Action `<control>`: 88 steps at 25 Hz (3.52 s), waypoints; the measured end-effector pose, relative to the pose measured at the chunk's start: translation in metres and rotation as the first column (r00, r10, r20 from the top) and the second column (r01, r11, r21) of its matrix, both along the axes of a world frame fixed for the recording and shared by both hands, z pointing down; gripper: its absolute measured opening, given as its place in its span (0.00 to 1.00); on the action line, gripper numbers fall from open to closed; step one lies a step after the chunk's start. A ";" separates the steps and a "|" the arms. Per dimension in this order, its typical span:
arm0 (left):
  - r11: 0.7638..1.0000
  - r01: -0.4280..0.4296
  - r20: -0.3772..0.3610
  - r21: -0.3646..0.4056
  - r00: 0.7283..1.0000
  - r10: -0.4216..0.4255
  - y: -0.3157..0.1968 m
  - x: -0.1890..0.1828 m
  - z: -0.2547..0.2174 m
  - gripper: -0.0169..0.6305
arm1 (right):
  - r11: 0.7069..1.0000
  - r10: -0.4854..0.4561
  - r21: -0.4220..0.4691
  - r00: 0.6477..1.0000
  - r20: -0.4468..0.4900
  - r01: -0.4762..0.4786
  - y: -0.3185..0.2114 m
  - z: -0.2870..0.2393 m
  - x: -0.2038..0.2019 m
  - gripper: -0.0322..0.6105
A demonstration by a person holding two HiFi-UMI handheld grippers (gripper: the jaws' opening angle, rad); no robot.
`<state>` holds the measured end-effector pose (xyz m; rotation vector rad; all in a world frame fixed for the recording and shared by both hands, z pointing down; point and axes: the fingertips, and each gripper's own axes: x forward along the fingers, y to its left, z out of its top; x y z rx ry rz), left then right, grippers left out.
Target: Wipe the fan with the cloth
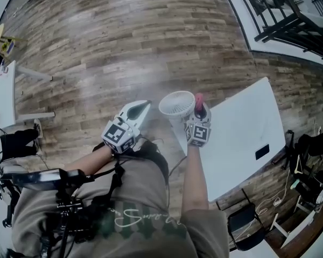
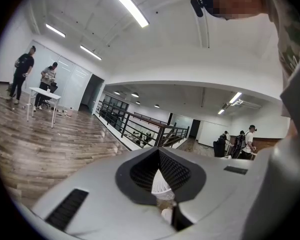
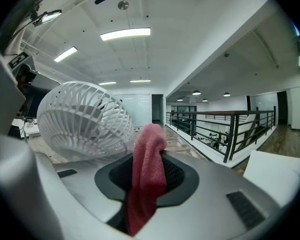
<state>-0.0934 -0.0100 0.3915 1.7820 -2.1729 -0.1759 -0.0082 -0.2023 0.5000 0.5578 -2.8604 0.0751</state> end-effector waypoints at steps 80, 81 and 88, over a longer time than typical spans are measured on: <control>0.777 -0.623 0.037 0.086 0.781 0.623 -0.043 0.003 -0.020 0.05 | 0.694 0.707 -0.052 0.667 0.233 -0.718 0.068 -0.108 0.063 0.23; 0.779 -0.622 0.036 0.086 0.783 0.621 -0.045 0.002 -0.020 0.05 | 0.695 0.707 -0.064 0.665 0.241 -0.716 0.068 -0.108 0.061 0.23; 0.753 -0.654 0.027 0.081 0.756 0.654 -0.052 0.003 -0.016 0.05 | 0.689 0.714 -0.113 0.643 0.277 -0.716 0.084 -0.101 0.051 0.23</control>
